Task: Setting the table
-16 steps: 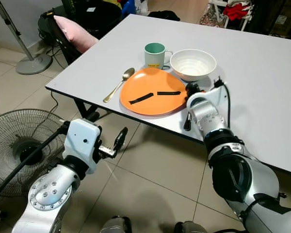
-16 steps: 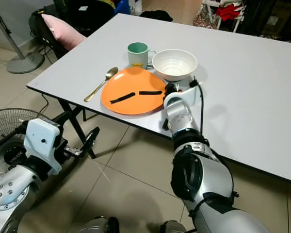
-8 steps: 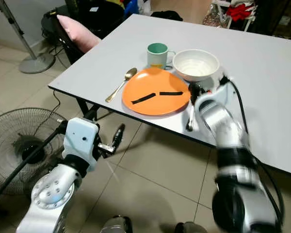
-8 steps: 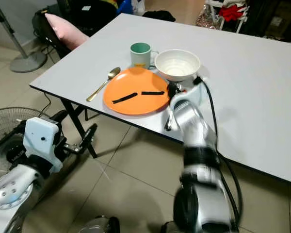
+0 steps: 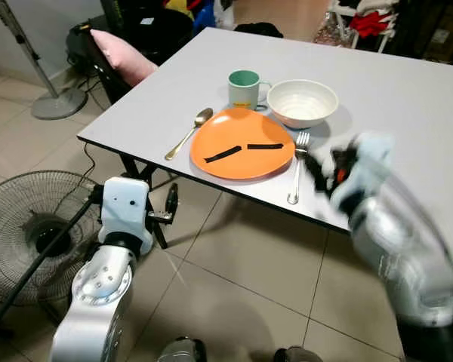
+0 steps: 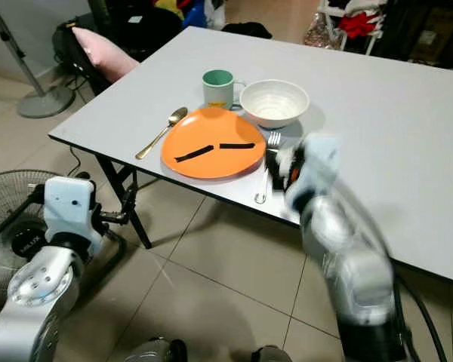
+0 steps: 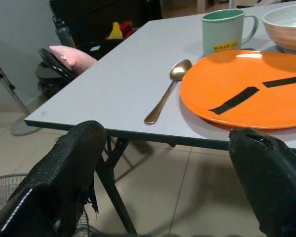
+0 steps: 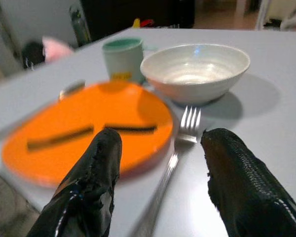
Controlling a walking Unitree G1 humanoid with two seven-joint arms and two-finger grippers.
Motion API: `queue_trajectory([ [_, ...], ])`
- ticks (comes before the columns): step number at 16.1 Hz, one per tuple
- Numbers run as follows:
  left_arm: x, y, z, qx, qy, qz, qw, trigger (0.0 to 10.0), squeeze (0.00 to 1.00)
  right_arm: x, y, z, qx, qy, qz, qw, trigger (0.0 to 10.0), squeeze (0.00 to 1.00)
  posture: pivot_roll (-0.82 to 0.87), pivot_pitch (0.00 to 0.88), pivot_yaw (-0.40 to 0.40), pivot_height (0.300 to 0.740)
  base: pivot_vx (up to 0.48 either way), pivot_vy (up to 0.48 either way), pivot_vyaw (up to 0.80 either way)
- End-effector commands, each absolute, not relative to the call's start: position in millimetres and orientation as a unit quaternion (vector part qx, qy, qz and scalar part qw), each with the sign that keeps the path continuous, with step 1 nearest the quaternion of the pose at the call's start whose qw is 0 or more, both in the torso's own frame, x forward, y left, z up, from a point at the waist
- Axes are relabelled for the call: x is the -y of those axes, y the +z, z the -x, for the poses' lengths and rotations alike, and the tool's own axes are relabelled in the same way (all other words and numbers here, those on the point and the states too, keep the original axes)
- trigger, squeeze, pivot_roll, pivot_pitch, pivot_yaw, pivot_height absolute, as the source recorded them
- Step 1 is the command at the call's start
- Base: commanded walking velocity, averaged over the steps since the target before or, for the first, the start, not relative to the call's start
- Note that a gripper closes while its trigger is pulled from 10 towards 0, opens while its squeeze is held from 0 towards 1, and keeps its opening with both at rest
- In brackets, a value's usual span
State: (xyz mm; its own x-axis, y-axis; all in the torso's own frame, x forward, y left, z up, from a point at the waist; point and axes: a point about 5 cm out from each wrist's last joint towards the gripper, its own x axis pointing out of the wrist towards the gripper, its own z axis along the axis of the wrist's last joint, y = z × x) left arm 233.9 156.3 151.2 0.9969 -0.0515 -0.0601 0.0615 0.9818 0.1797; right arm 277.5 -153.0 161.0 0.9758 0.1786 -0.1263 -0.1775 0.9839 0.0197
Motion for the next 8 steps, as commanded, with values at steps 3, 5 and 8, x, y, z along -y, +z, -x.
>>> queue_trajectory([
  [3, -161, 150, -236, -0.01, -0.013, -0.11, 0.994, 10.0, 0.0, 144, 153, -264, -0.067, 0.116, 0.016, 0.991, 10.0, 0.0, -0.04, 0.039, 0.081, 0.74, 0.0, 0.0, 0.0],
  [5, -170, 144, -234, -0.005, 0.006, -0.119, 0.993, 10.0, 0.0, 142, 144, -255, -0.08, 0.144, 0.04, 0.986, 10.0, 0.0, -0.03, 0.045, 0.072, 0.74, 0.0, 0.0, 0.0],
  [8, -173, 143, -231, -0.009, 0.006, -0.121, 0.993, 10.0, 0.0, 142, 141, -253, -0.084, 0.146, 0.042, 0.985, 10.0, 0.0, -0.03, 0.045, 0.07, 0.74, 0.0, 0.0, 0.0],
])
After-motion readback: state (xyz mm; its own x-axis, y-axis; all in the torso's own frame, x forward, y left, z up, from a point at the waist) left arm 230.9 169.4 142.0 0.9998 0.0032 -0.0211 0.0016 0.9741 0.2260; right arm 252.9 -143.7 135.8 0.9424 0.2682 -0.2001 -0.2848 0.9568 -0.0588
